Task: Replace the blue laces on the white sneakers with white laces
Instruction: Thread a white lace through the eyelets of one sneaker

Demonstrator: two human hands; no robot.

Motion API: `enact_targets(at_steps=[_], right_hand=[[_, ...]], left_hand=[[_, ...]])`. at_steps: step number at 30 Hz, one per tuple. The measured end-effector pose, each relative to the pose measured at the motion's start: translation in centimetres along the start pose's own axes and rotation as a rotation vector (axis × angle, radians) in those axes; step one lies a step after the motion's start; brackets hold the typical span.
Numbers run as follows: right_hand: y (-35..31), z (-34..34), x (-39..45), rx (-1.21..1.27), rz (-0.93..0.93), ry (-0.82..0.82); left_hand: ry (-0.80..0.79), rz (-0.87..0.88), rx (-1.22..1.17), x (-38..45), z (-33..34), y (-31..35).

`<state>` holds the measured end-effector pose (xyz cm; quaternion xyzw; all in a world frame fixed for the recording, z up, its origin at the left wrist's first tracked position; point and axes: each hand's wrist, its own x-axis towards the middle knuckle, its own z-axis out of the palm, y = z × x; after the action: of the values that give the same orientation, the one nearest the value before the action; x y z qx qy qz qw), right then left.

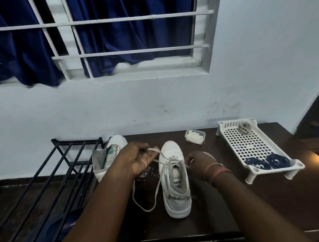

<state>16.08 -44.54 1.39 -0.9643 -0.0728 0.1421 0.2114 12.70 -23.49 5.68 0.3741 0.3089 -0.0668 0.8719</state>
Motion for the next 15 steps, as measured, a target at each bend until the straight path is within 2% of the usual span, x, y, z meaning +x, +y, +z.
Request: enact_targets(at_steps=[2,8,15], right_hand=[[-0.2,0.4,0.0,-0.075,-0.013,0.027],[-0.2,1.1,0.0,-0.054,0.028,0.099],[-0.1,1.3,0.2,-0.026,0.078,0.099]], left_hand=[[-0.003,0.006,0.003,-0.2,-0.1,0.1],[0.021,-0.030,-0.013,0.3,-0.8,-0.1],[0.065,-0.007,0.031,-0.2,-0.4,-0.1]])
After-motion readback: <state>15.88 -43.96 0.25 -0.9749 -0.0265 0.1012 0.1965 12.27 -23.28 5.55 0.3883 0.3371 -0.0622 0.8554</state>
